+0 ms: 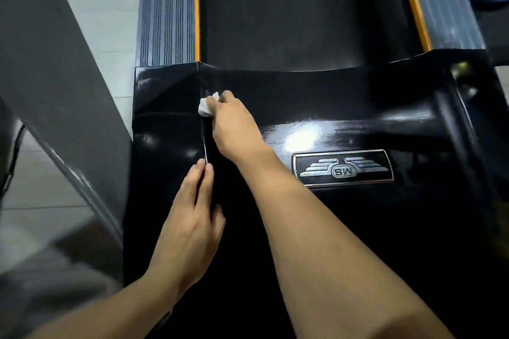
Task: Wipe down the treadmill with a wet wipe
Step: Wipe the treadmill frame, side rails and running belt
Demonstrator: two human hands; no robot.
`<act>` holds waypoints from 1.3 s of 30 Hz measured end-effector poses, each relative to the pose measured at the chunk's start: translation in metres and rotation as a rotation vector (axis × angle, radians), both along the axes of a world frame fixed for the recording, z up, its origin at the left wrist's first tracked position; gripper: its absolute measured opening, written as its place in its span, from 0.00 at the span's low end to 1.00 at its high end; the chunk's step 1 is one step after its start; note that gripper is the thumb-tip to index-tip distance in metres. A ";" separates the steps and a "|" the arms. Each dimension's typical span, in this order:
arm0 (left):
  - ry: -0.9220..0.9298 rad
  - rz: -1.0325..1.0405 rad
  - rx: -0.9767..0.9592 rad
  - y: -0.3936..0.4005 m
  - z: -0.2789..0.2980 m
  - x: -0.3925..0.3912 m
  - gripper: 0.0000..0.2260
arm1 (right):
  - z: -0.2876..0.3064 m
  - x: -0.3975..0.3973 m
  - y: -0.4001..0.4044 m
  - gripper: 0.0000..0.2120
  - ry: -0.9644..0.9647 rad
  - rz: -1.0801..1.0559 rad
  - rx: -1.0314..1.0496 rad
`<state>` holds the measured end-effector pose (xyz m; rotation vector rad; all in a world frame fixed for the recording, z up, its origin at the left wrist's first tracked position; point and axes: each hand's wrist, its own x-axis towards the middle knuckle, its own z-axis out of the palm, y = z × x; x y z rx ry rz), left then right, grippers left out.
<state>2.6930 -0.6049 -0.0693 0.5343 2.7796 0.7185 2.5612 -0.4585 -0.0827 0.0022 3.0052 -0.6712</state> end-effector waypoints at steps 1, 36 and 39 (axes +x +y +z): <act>0.031 -0.040 -0.058 -0.004 -0.002 0.005 0.29 | -0.001 0.008 0.008 0.15 0.018 0.012 0.034; -0.316 0.000 -0.028 -0.031 0.015 -0.001 0.36 | -0.014 -0.023 -0.006 0.15 0.071 -0.153 -0.099; -0.338 -0.062 -0.036 -0.035 0.018 -0.002 0.38 | -0.002 0.034 -0.015 0.16 0.109 -0.160 -0.113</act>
